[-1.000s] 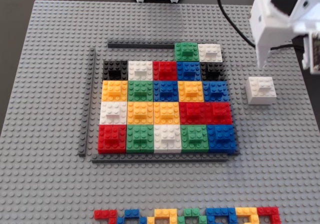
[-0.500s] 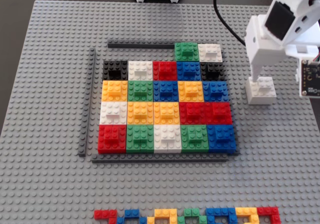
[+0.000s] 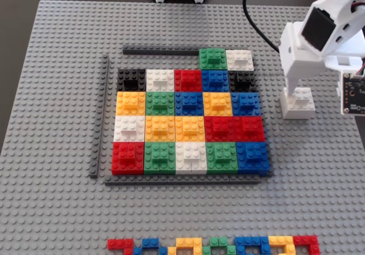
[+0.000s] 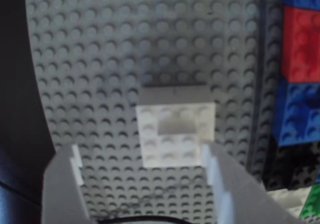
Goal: Grab the cube and place it into the grid
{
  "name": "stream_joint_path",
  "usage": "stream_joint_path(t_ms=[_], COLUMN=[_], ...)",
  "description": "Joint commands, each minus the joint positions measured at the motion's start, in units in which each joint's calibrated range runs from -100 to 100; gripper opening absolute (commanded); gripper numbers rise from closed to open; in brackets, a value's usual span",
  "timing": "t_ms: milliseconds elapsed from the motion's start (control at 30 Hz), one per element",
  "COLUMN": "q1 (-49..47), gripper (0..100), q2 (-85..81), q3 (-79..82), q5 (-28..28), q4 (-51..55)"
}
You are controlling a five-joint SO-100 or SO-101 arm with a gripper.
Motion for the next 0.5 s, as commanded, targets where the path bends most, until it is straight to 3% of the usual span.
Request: stream_joint_path(t_ms=[0, 267, 467], q1=[-0.05, -0.27, -0.20], gripper=[29, 27, 17], q2=[-1.47, -1.04, -0.95], q3=[-4.15, -3.78, -3.06], q5=[-0.39, -0.59, -0.49], q4=[-0.32, -0.66, -0.95])
